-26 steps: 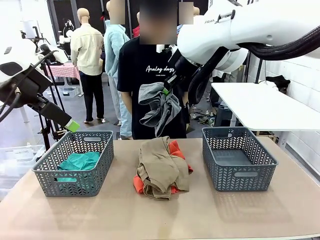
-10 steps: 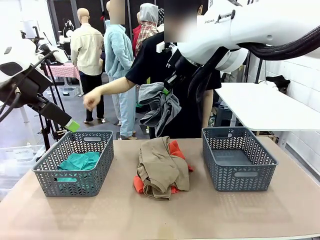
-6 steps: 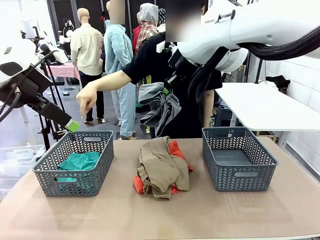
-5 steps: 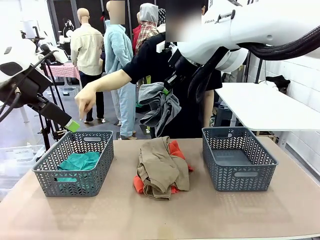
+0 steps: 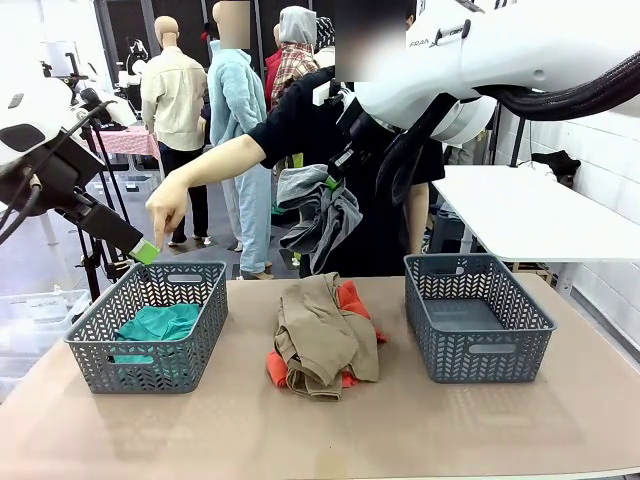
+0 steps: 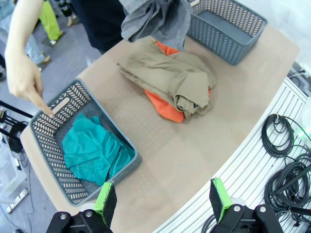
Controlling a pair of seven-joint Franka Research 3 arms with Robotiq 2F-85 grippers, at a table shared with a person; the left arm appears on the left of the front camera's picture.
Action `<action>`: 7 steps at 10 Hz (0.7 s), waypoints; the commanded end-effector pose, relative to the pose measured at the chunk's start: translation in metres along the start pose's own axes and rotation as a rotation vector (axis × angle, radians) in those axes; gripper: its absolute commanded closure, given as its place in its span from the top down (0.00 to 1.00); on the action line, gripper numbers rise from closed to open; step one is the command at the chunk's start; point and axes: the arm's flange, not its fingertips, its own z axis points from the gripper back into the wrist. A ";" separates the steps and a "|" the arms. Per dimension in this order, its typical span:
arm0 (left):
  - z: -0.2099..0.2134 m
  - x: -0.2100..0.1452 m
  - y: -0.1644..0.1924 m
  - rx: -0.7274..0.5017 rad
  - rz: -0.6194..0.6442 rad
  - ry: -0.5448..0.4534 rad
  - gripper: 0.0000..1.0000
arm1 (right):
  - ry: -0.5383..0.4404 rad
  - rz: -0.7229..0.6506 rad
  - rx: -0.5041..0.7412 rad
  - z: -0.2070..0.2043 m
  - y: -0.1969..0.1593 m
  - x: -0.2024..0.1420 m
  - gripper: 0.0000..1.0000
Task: Sort the tops and bottoms.
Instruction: Sort the clothes according to human instructions.
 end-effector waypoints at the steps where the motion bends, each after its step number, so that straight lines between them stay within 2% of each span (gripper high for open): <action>1: -0.001 -0.001 0.001 -0.011 0.000 -0.004 1.00 | 0.005 -0.001 -0.001 0.002 0.000 -0.002 0.00; 3: 0.000 0.000 0.000 0.000 0.000 0.000 1.00 | 0.005 -0.001 -0.001 0.002 0.000 -0.002 0.00; 5: 0.021 -0.008 0.022 0.061 -0.001 0.006 1.00 | 0.005 -0.001 -0.001 0.002 0.000 -0.002 0.00; 7: 0.029 -0.017 0.042 0.096 0.050 0.001 1.00 | 0.005 -0.001 -0.001 0.002 0.000 -0.002 0.00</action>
